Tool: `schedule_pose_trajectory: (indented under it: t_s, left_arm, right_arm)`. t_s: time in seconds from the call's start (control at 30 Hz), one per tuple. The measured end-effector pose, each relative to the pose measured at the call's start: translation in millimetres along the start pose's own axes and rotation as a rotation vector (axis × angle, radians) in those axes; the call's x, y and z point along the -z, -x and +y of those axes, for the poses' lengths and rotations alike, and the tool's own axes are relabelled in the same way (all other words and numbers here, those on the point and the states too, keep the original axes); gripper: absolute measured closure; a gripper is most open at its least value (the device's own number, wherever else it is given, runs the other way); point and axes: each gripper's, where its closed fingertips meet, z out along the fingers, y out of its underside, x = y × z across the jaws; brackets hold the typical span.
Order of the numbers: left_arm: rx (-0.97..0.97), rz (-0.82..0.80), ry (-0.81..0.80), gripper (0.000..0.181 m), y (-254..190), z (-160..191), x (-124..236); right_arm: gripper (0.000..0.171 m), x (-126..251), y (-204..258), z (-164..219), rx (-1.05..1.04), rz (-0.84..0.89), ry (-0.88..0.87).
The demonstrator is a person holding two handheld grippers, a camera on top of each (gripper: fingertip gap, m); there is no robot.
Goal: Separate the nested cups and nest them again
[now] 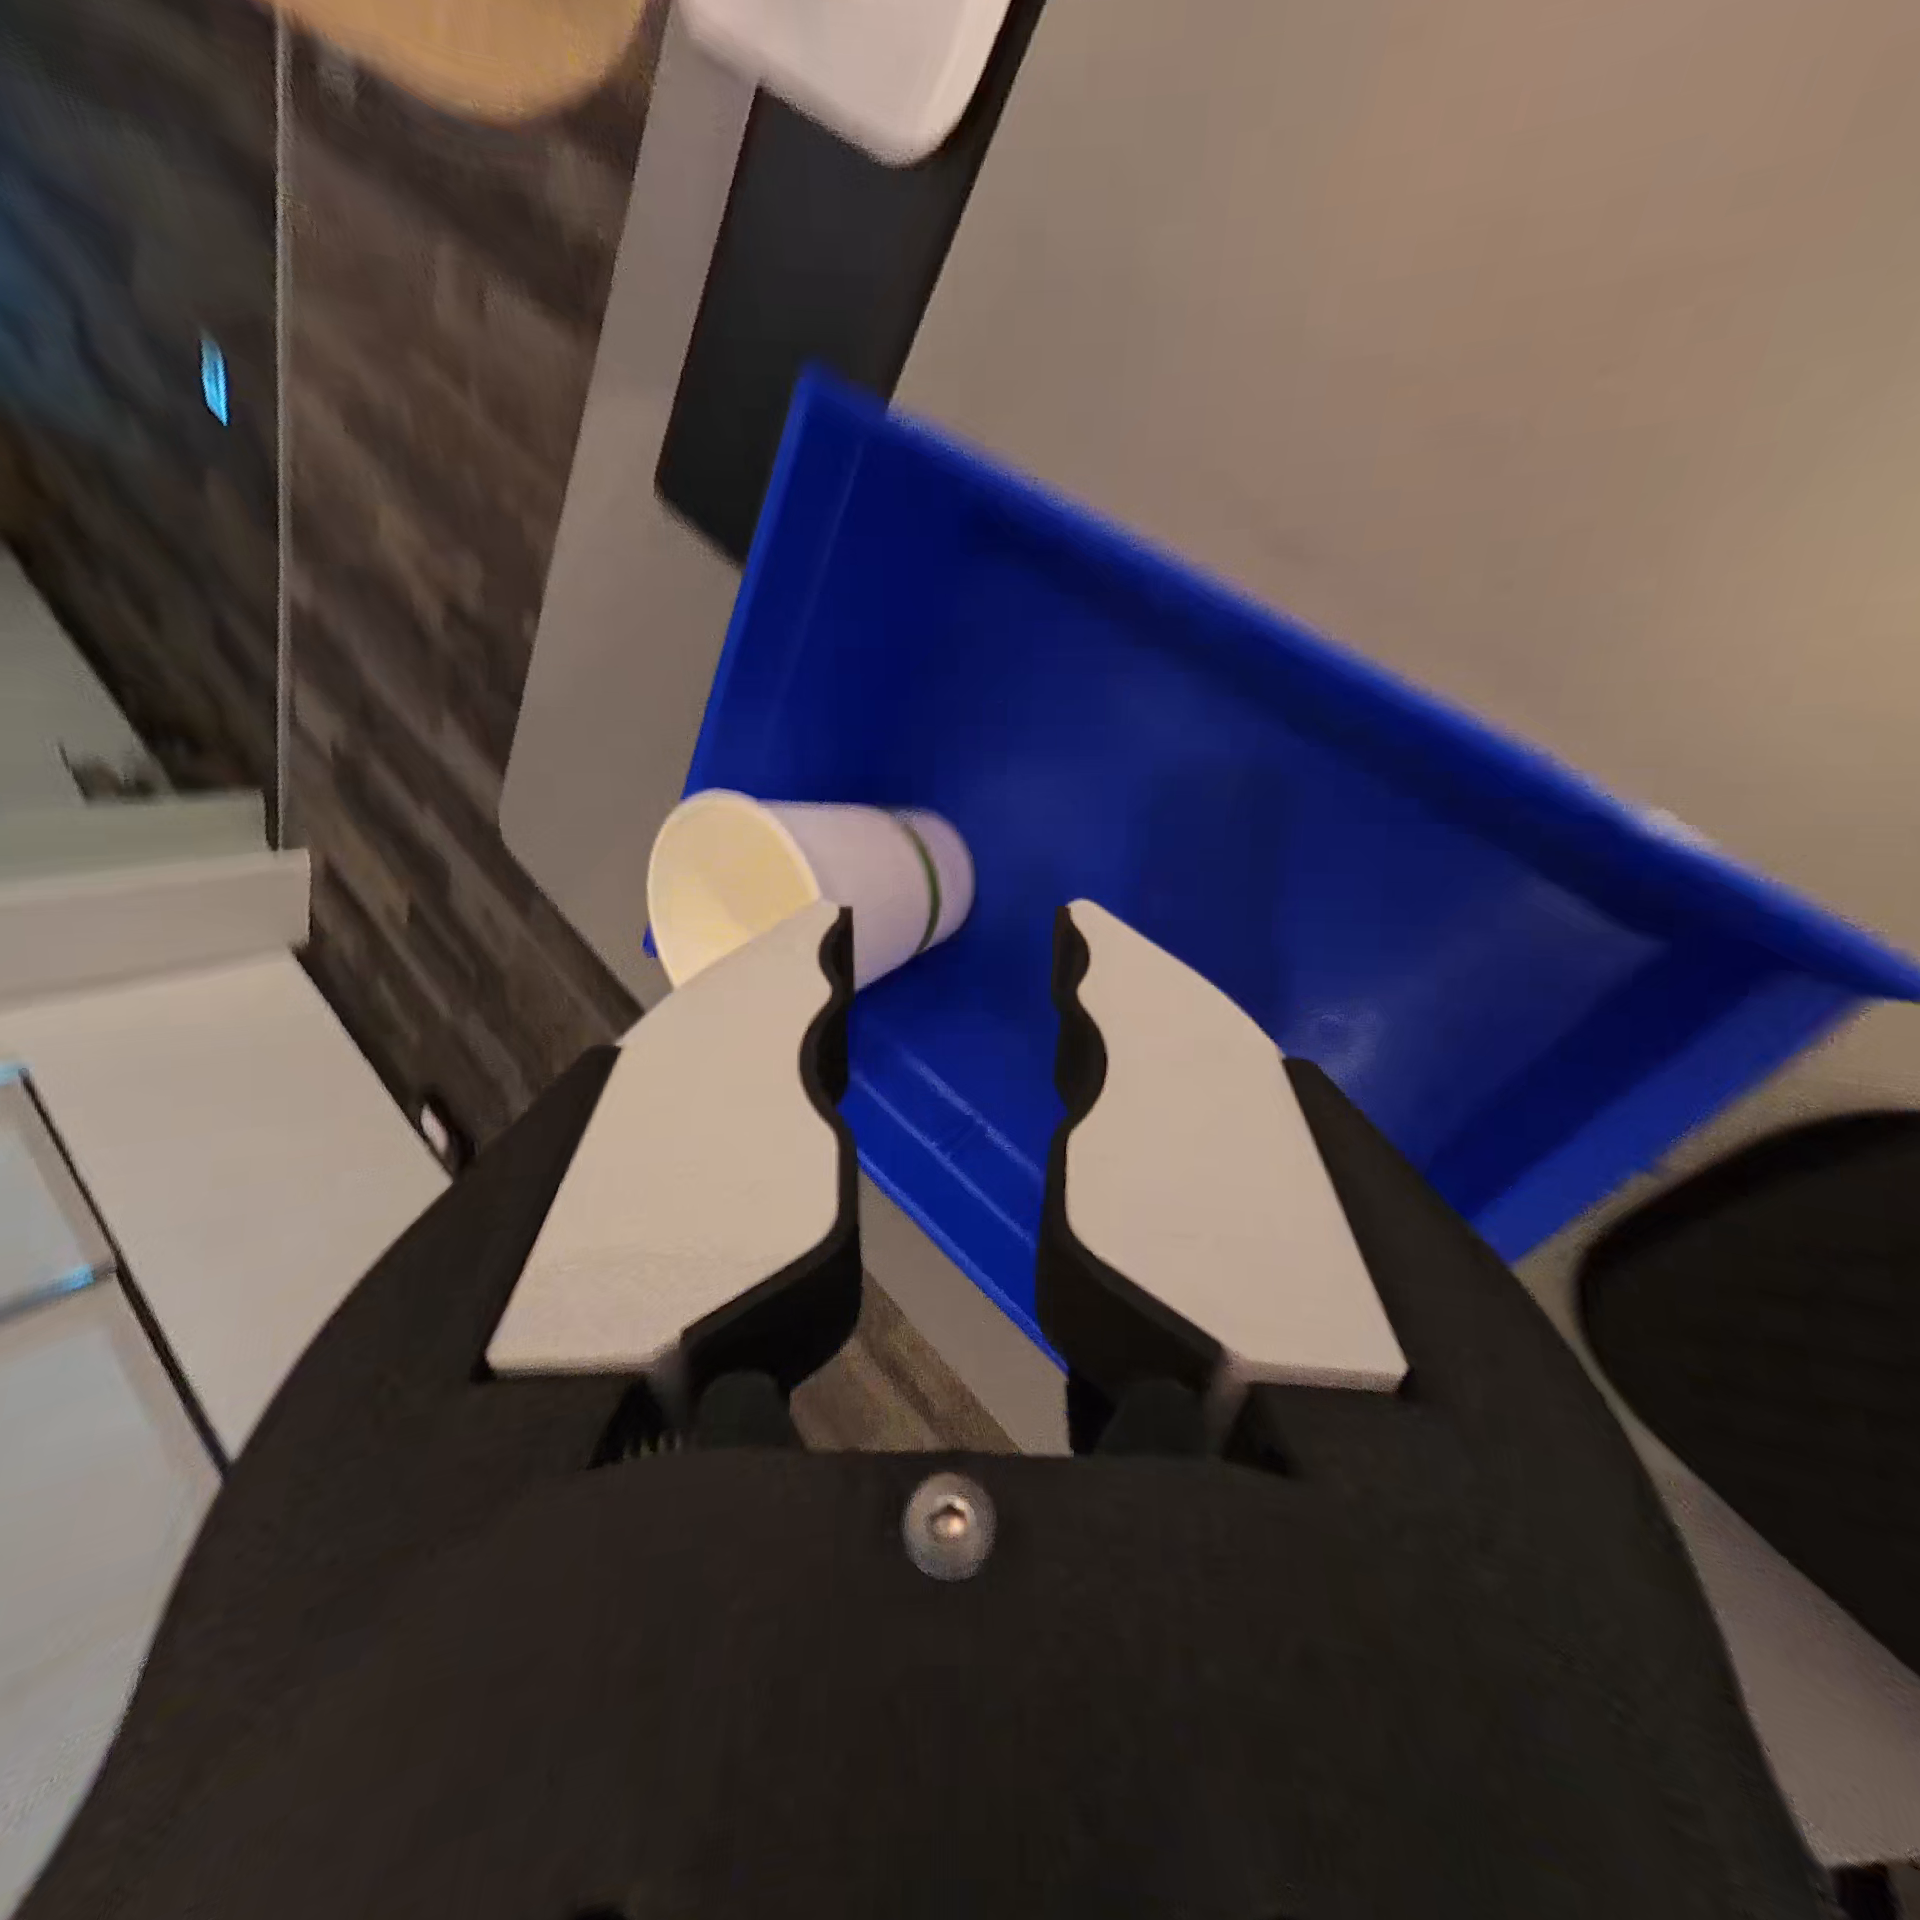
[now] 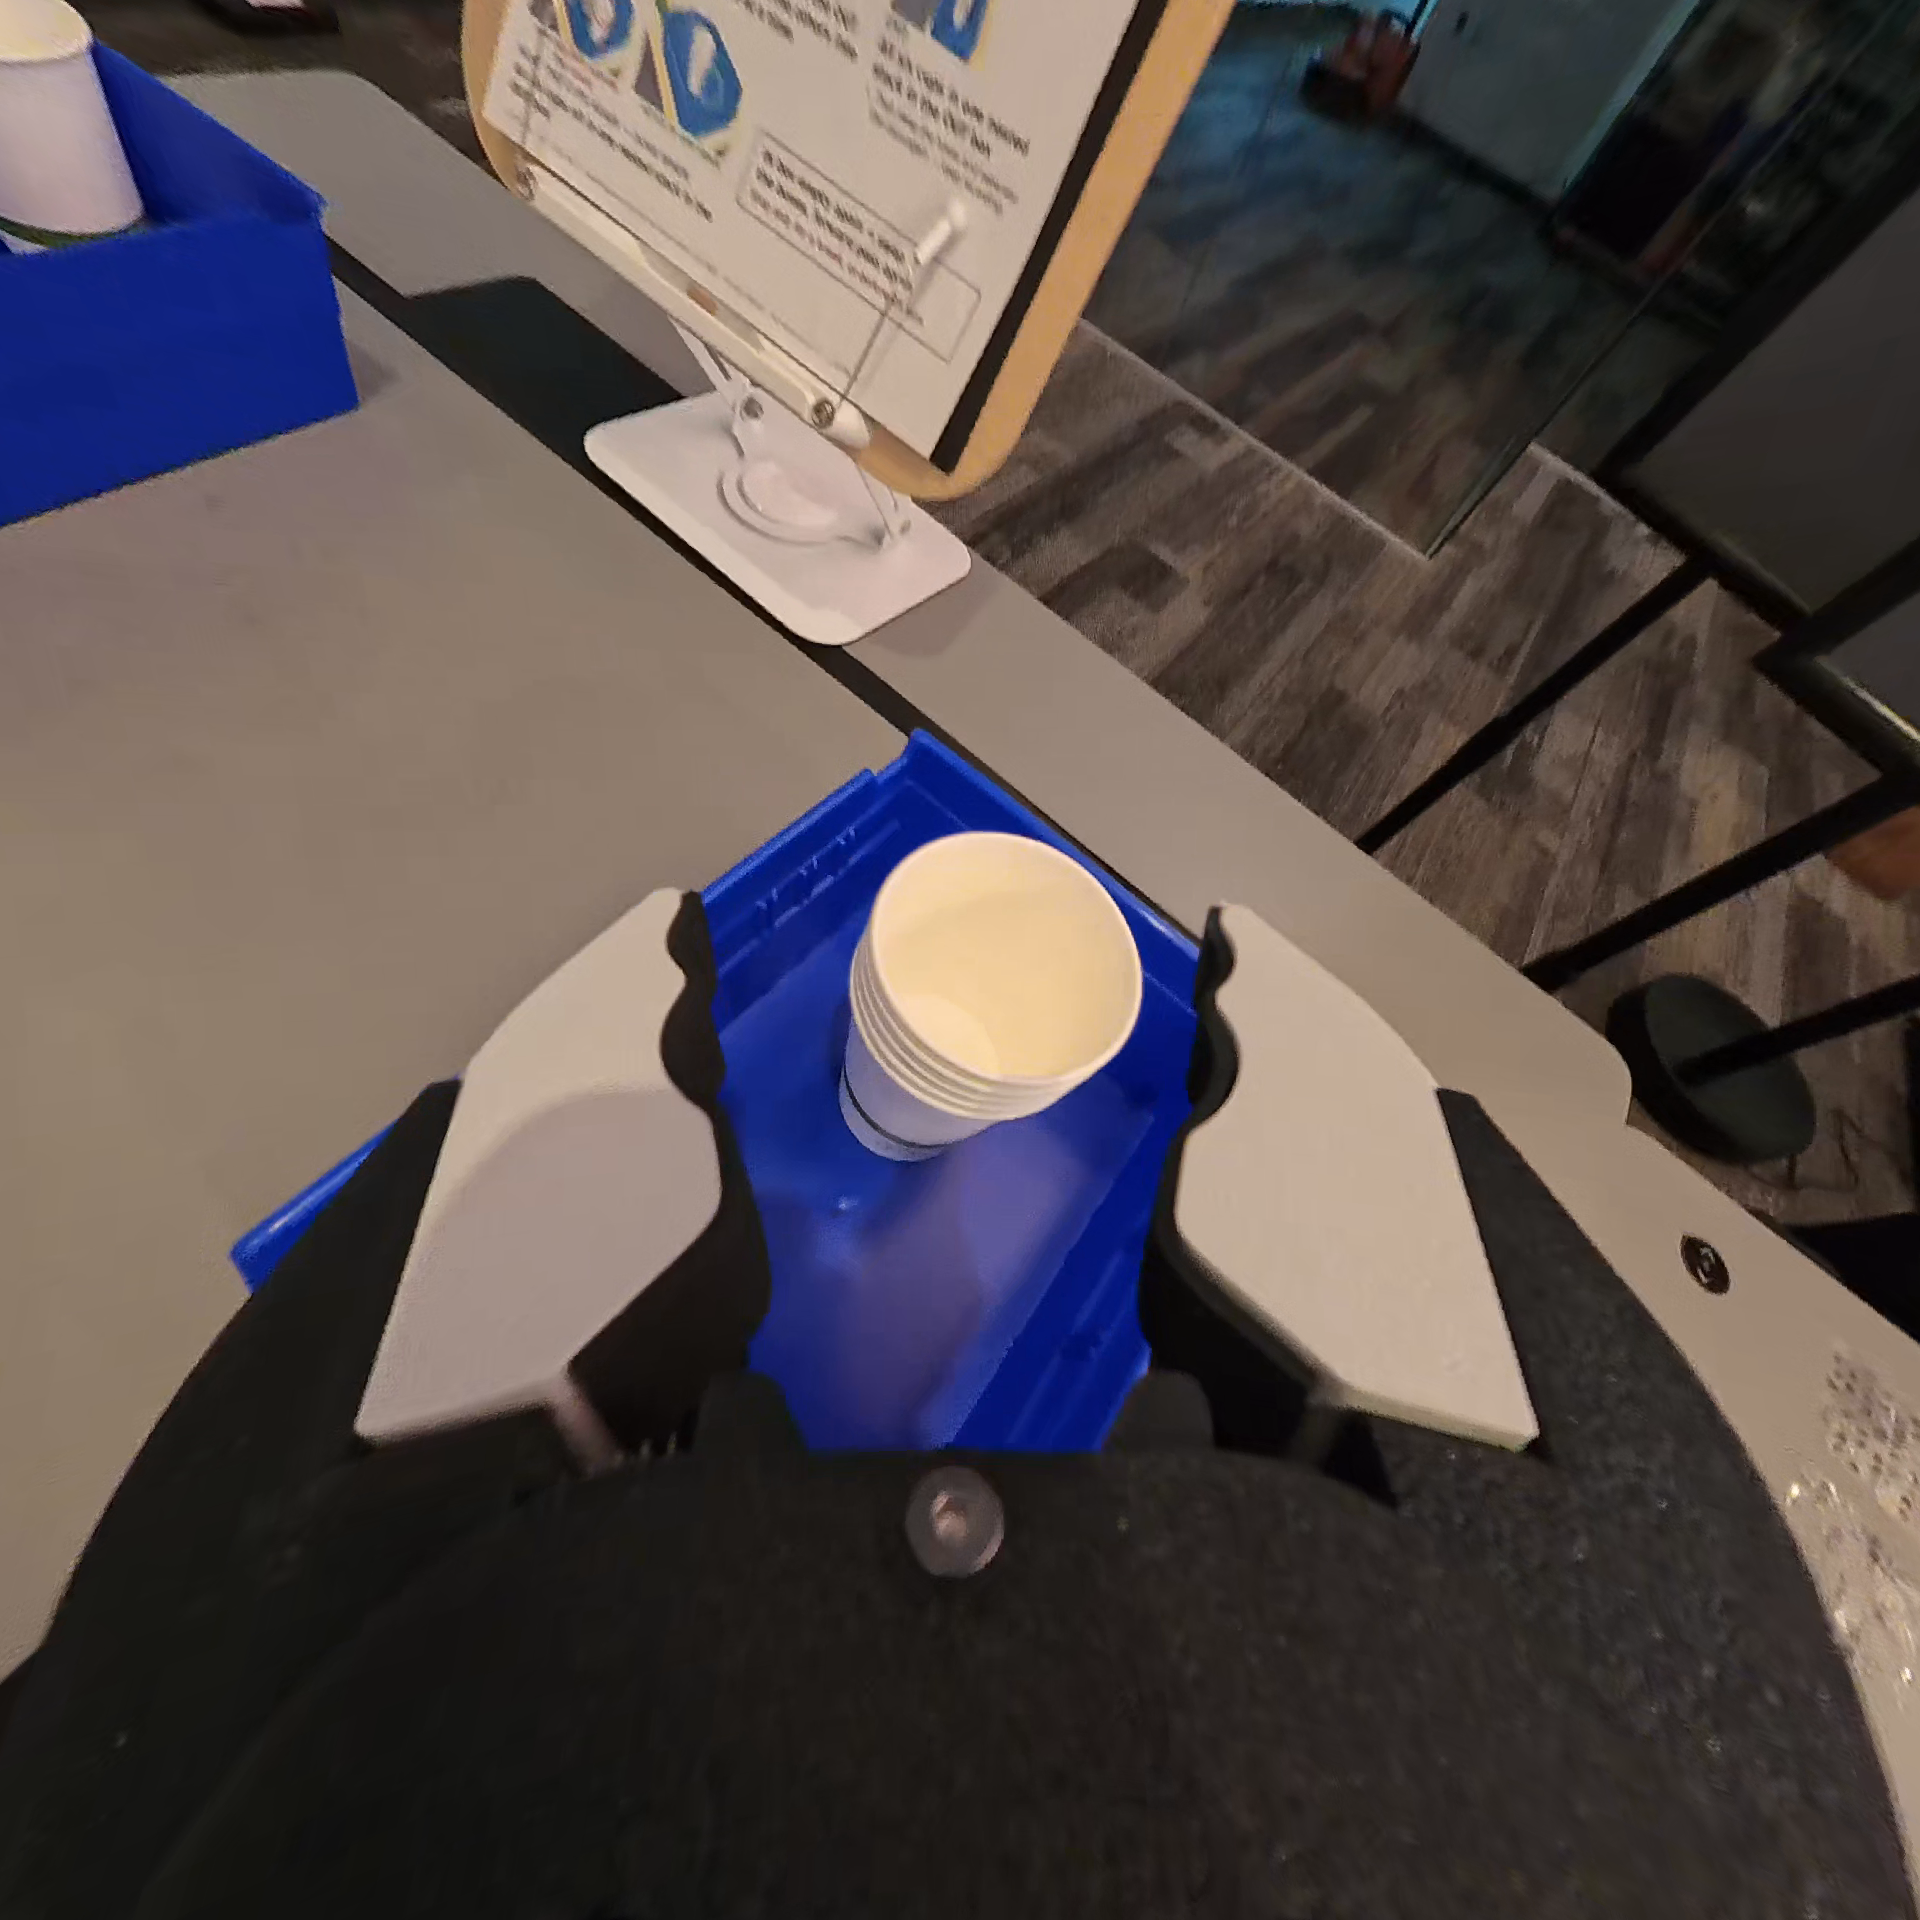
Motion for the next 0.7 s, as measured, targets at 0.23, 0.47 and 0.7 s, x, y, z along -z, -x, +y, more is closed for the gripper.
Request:
schedule_pose_trajectory:
  t_s: [0.23,0.47,0.7]
  left_arm:
    - [0.099,0.001,0.199,0.139,34.1,50.0,-81.1]
    - [0.154,0.047,0.283,0.145,34.0,68.0,-121.0]
    - [0.123,0.167,0.323,0.18,9.9,72.3,-107.6]
  right_arm:
    - [0.083,-12.0,2.7,4.2,0.011,-0.014,0.034]
    - [0.084,-20.8,3.0,11.5,0.018,-0.025,0.07]
    - [0.085,-25.5,5.2,15.4,0.024,-0.047,0.086]
